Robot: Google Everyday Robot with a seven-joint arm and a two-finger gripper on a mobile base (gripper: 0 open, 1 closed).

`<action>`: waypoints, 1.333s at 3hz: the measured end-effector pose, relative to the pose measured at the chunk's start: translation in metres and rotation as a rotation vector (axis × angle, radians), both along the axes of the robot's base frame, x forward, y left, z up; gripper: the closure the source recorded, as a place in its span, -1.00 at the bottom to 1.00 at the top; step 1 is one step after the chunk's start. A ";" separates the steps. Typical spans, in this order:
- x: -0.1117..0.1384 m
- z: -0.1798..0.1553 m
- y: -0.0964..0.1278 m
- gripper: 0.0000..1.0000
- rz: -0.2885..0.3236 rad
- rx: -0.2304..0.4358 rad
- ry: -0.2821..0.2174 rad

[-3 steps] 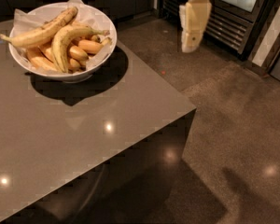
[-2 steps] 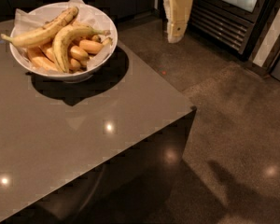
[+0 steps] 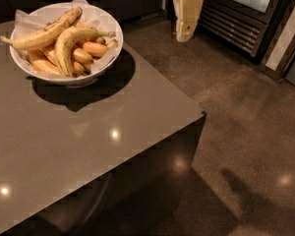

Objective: Pick banana from white bowl

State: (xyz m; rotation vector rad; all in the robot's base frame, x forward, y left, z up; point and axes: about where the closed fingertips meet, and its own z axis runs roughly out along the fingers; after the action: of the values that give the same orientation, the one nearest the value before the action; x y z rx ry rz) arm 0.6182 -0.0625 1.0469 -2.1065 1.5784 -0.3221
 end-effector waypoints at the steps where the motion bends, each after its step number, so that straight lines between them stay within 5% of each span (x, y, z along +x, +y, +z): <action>1: 0.020 -0.008 0.029 -1.00 0.079 0.035 0.029; 3: 0.062 -0.031 0.111 -1.00 0.270 0.072 0.101; 4: 0.070 -0.027 0.116 -1.00 0.266 0.092 0.073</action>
Offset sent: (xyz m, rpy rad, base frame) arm 0.0745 0.1206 -0.0215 0.0486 0.1629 0.3354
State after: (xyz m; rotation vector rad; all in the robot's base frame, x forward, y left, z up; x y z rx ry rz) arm 0.6884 0.0535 1.0196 -2.2425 1.3031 -0.0810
